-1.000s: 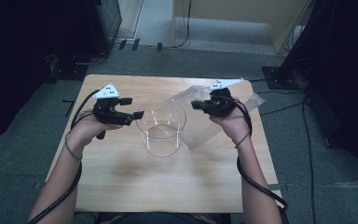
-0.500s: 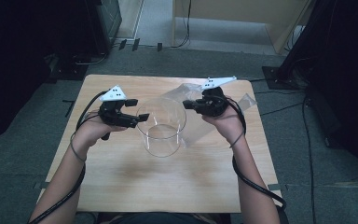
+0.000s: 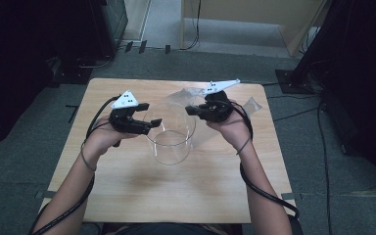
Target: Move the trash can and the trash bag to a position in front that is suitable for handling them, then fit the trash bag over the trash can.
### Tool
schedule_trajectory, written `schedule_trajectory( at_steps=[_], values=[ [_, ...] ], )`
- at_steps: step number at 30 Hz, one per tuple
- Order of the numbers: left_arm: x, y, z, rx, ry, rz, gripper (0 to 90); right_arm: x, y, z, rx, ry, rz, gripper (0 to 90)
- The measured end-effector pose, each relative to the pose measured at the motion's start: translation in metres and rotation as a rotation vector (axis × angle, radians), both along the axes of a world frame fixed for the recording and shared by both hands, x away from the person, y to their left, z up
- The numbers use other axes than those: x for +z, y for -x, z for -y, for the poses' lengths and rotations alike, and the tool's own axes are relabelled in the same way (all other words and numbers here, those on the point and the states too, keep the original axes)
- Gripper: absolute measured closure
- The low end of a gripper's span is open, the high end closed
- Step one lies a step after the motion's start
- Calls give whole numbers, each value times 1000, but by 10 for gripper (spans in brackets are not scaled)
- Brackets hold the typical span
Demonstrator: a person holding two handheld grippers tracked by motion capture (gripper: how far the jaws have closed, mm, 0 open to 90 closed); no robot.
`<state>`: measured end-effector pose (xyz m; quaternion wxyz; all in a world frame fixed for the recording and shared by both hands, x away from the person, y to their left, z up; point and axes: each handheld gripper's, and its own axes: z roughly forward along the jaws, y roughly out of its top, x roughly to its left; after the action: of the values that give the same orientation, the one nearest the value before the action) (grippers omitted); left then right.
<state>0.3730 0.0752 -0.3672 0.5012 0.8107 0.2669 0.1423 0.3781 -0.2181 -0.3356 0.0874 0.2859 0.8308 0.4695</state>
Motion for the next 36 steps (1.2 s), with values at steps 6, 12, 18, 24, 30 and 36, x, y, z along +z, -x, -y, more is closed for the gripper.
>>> schedule_trajectory(
  at_steps=[6, 12, 18, 24, 30, 36],
  values=[
    [3, 4, 6, -13, -4, 10, 227, 2, 3, -7, 20, 10, 8, 900],
    [6, 9, 13, -32, -3, 38, 226, 6, 7, -15, 48, 10, 12, 900],
    [8, 14, 20, -51, -5, 67, 226, 7, 12, -25, 89, 20, 12, 900],
    [9, 17, 25, -60, -4, 85, 225, 7, 17, -36, 129, 33, 11, 900],
    [8, 21, 31, -102, -15, 138, 210, 3, 18, -42, 141, 40, -5, 900],
    [5, 22, 36, -123, -23, 136, 200, 4, 19, -44, 150, 28, -8, 900]
  ],
)
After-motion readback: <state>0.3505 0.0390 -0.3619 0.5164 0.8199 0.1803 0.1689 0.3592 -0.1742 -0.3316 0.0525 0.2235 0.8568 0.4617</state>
